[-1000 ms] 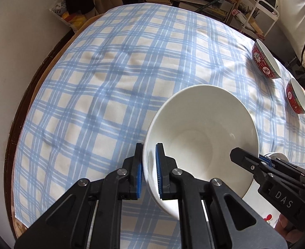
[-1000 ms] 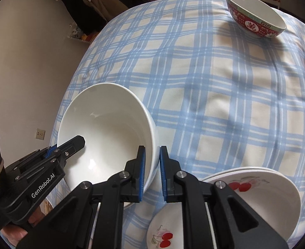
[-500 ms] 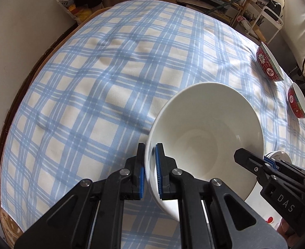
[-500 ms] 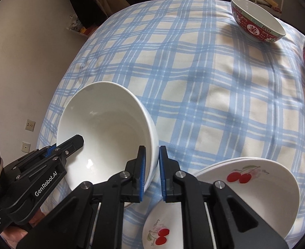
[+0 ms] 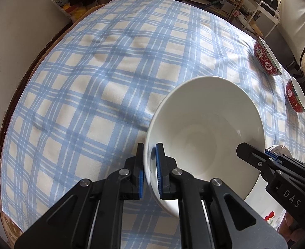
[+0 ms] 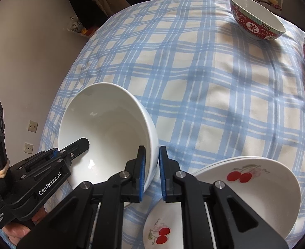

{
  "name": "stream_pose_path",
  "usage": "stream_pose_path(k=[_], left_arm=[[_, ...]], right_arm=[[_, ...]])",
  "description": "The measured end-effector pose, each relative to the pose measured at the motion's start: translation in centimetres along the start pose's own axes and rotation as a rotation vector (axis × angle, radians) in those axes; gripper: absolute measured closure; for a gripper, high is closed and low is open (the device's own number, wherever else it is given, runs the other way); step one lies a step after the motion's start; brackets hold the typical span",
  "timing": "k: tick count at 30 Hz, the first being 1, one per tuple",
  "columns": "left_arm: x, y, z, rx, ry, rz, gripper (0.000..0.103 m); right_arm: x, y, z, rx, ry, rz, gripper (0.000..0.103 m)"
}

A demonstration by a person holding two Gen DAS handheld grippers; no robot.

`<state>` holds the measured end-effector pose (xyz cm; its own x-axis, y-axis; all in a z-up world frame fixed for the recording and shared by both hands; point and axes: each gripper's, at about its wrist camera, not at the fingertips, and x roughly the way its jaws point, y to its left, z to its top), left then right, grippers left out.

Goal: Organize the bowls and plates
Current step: 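Lift and carry the white bowl toward the plate stack with both tools, then lower the white bowl onto the plates and open both tools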

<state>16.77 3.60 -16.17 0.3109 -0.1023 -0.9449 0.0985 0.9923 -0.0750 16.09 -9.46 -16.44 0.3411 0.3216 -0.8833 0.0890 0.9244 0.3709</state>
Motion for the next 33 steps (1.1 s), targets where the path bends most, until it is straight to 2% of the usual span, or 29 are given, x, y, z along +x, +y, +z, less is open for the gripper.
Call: stream_pose_path(k=[16, 22, 25, 29, 32, 33], left_arm=[[-0.4, -0.4, -0.1, 0.052, 0.005, 0.042, 0.091], [-2.1, -0.9, 0.4, 0.100, -0.028, 0.118, 0.084], [-3.3, -1.0, 1.1, 0.101, -0.056, 0.117, 0.076], [-5.0, -1.6, 2.4, 0.108, -0.108, 0.119, 0.050], [-6.1, -3.3, 3.5, 0.165, -0.146, 0.092, 0.046], [-6.4, -3.9, 3.9, 0.183, -0.154, 0.078, 0.042]], right_arm=[[-2.5, -0.3, 0.0, -0.017, -0.075, 0.003, 0.090], [-4.2, -0.5, 0.4, -0.034, -0.140, 0.004, 0.089], [-5.1, -1.1, 1.0, -0.028, -0.149, -0.014, 0.089], [-6.8, -2.6, 1.9, 0.001, -0.178, -0.009, 0.089], [-8.2, -4.0, 2.9, 0.009, -0.210, -0.059, 0.087], [-8.7, -4.7, 3.2, 0.019, -0.219, -0.076, 0.083]])
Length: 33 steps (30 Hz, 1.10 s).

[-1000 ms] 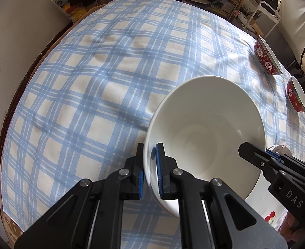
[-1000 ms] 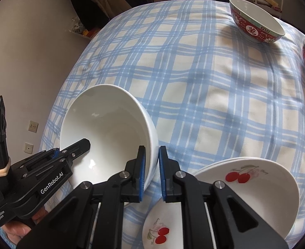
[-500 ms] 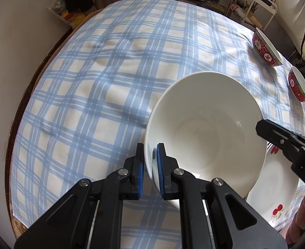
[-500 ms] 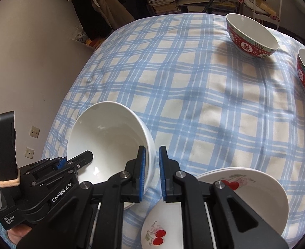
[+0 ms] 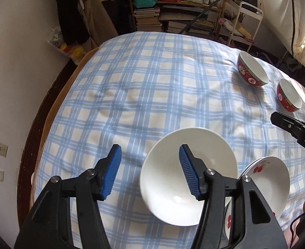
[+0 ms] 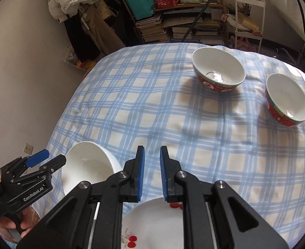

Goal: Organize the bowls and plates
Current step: 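Lower the white bowl onto the plates and open both tools, then grip the red-patterned bowl rim with the left tool while the right tool grips it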

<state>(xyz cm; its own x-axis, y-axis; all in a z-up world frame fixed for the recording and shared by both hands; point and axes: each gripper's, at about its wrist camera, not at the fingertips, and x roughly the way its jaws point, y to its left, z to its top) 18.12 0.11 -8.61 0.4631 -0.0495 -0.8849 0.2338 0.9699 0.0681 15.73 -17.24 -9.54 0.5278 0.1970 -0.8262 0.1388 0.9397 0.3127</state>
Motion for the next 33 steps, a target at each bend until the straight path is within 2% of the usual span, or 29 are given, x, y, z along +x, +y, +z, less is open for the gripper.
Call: stream_pose_path(k=[1, 3, 4, 6, 8, 10, 14, 19, 22, 24, 27, 33], left_arm=[[-0.2, -0.5, 0.5, 0.014, -0.013, -0.012, 0.038], [-0.9, -1.8, 1.6, 0.037, -0.049, -0.022, 0.023], [-1.3, -2.6, 2.1, 0.050, -0.069, -0.025, 0.020], [-1.8, -4.1, 3.2, 0.067, -0.099, -0.028, 0.012], [-2.2, -5.8, 4.5, 0.084, -0.124, -0.045, 0.012], [-2.5, -7.7, 5.7, 0.106, -0.135, -0.083, 0.012], [-2.4, -11.4, 8.1, 0.102, -0.108, -0.201, 0.012], [-2.3, -16.8, 10.5, 0.159, -0.148, -0.179, 0.012], [-1.7, -19.8, 11.8, 0.184, -0.147, -0.181, 0.012], [-0.9, -21.4, 12.5, 0.168, -0.124, -0.222, 0.012], [1.1, -23.3, 12.8, 0.162, -0.049, -0.254, 0.012], [3.9, -26.0, 12.4, 0.190, -0.005, -0.263, 0.012]], right_arm=[[-0.4, -0.7, 0.5, 0.010, -0.009, -0.017, 0.080], [-1.2, -2.3, 1.4, 0.026, -0.030, -0.047, 0.070], [-1.6, -3.2, 1.8, 0.030, -0.040, -0.063, 0.068], [-2.5, -4.8, 2.6, 0.031, -0.063, -0.094, 0.055], [-3.5, -6.6, 3.3, 0.036, -0.087, -0.123, 0.044], [-4.4, -8.4, 3.9, 0.044, -0.107, -0.138, 0.043], [-5.7, -12.0, 5.0, 0.078, -0.128, -0.176, 0.035], [-7.0, -16.6, 5.8, 0.138, -0.145, -0.184, 0.031], [-7.5, -18.8, 6.1, 0.152, -0.159, -0.203, 0.023], [-7.8, -20.2, 6.4, 0.161, -0.168, -0.225, 0.015], [-7.8, -22.1, 6.8, 0.173, -0.168, -0.248, 0.014], [-7.1, -25.3, 7.1, 0.167, -0.151, -0.270, 0.013]])
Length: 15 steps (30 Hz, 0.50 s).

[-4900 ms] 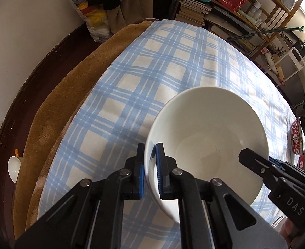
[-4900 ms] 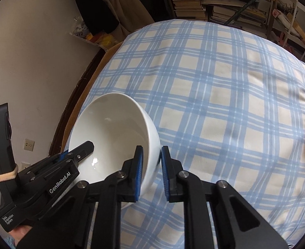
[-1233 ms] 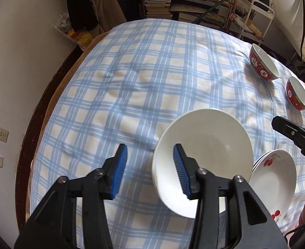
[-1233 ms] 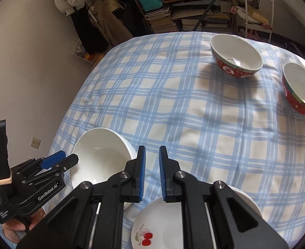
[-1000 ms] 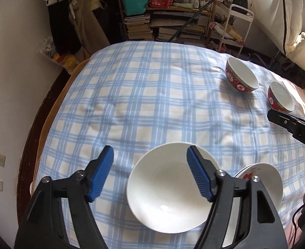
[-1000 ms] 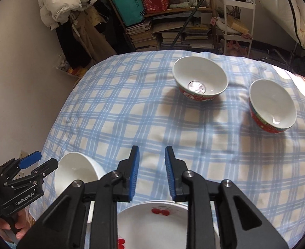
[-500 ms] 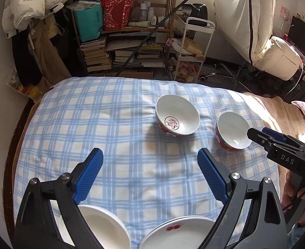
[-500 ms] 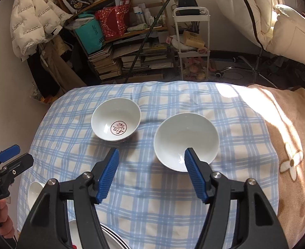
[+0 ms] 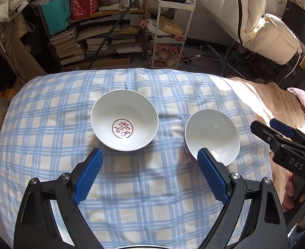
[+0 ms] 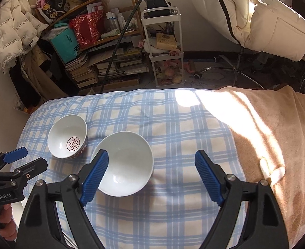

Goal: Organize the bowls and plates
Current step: 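Grip the red-patterned bowl rim with the left tool while the right tool grips it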

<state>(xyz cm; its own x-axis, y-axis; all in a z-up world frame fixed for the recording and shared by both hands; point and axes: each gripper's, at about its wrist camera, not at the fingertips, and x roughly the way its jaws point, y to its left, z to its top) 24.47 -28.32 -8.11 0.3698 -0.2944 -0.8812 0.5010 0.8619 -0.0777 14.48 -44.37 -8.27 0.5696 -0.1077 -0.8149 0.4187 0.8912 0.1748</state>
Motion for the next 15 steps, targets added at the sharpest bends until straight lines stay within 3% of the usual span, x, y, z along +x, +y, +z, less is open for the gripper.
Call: stream_pose_path(k=[7, 15], left_arm=[[3.4, -0.8, 0.6, -0.084, 0.069, -0.083, 0.012], [5.6, -2.4, 1.1, -0.049, 0.105, -0.063, 0.013]], right_arm=[[2.7, -2.0, -0.5, 0.006, 0.057, -0.007, 0.013], [5.1, -3.5, -0.7, 0.073, 0.114, 0.041, 0.013]])
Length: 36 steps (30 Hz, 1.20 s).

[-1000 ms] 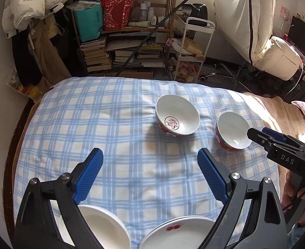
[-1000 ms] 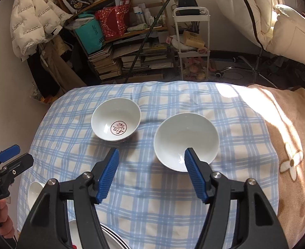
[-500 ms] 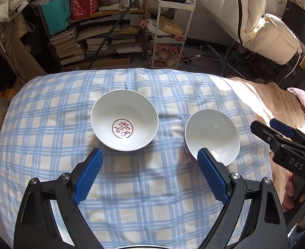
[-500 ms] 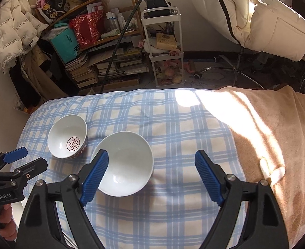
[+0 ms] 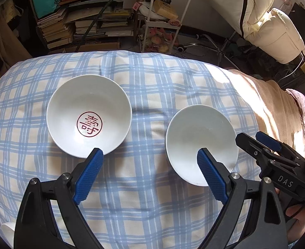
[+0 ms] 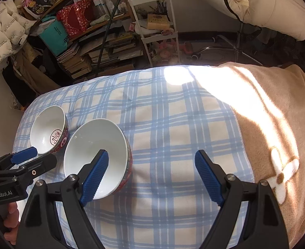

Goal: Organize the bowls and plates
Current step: 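Grip the red-patterned bowl rim with the left tool while the right tool grips it, then lift and carry the red-patterned bowl toward the white bowl with both tools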

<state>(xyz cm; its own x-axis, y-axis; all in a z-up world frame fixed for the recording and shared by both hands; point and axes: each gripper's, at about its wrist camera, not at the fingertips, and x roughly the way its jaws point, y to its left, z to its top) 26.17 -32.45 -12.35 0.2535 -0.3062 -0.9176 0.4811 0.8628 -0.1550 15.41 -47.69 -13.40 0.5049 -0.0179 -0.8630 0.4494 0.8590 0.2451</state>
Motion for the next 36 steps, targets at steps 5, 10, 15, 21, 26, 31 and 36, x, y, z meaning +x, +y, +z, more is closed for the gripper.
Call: stream_pose_path(k=[5, 10, 15, 21, 26, 31, 36], left_arm=[[1.4, -0.7, 0.5, -0.005, 0.049, -0.020, 0.028], [2.6, -1.6, 0.7, -0.014, 0.073, -0.041, 0.063], [4.0, -1.9, 0.6, -0.028, 0.094, -0.054, 0.081], [5.2, -2.1, -0.5, -0.023, 0.112, -0.041, 0.093], [4.4, -1.4, -1.3, -0.045, 0.113, -0.053, 0.094], [3.0, -0.8, -2.0, -0.038, 0.101, -0.031, 0.093], [0.5, -0.5, -3.0, -0.017, 0.079, -0.003, 0.093]], right_arm=[[1.2, 0.0, 0.0, 0.014, 0.033, 0.042, 0.015], [2.6, 0.5, 0.0, 0.014, 0.095, 0.062, 0.053], [3.7, 1.1, -0.2, -0.006, 0.140, 0.059, 0.076], [4.9, 1.3, -1.0, 0.020, 0.174, 0.084, 0.091], [4.0, 1.8, -1.3, 0.021, 0.137, 0.096, 0.093], [3.0, 2.7, -1.9, 0.010, 0.146, 0.109, 0.093], [1.5, 4.1, -2.8, 0.003, 0.143, 0.113, 0.093]])
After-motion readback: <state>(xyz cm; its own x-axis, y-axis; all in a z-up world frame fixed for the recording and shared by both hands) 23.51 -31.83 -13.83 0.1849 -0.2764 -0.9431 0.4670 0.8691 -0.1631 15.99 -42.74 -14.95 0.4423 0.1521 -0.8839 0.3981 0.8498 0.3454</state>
